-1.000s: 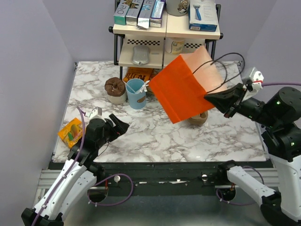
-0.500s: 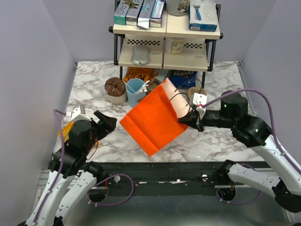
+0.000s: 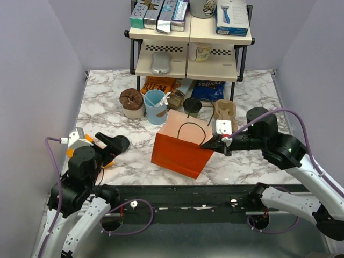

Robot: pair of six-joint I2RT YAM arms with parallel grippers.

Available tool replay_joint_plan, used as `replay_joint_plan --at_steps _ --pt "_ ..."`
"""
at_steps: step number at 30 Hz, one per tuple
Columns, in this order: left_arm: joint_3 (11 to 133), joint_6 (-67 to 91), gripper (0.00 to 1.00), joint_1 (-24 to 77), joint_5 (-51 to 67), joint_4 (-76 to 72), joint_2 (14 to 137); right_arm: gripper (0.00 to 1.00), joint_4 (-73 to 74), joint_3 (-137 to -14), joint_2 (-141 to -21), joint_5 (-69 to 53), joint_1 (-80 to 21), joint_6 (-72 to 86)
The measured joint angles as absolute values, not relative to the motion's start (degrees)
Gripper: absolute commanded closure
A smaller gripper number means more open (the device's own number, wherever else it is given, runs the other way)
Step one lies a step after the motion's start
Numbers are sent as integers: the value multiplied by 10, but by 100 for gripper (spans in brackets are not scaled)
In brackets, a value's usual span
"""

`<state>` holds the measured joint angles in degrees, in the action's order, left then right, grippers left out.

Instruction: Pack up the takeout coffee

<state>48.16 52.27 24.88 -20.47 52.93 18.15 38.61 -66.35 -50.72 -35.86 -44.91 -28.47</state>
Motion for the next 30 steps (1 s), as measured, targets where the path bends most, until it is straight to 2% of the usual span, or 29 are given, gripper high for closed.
replay_joint_plan --at_steps 6,8,13,15,18,26,27,30 --pt "482 523 1 249 -210 537 192 99 394 -665 -550 -346 -482 -305" --pt "480 523 1 249 -210 537 196 95 397 -665 -570 -329 -495 -310" --pt "471 523 1 249 -210 537 198 63 405 -668 -609 -293 -521 -316" --pt "471 523 1 249 -210 537 198 44 406 -669 -615 -284 -526 -318" --pt "471 523 1 249 -209 536 200 30 404 -669 -609 -272 -529 -319" --pt "462 522 1 249 -200 518 223 9 345 -669 -528 -248 -530 -294" --pt "461 522 1 249 -198 515 228 2 332 -669 -518 -240 -530 -285" --pt "458 521 1 249 -192 505 239 0 291 -669 -497 -202 -531 -239"
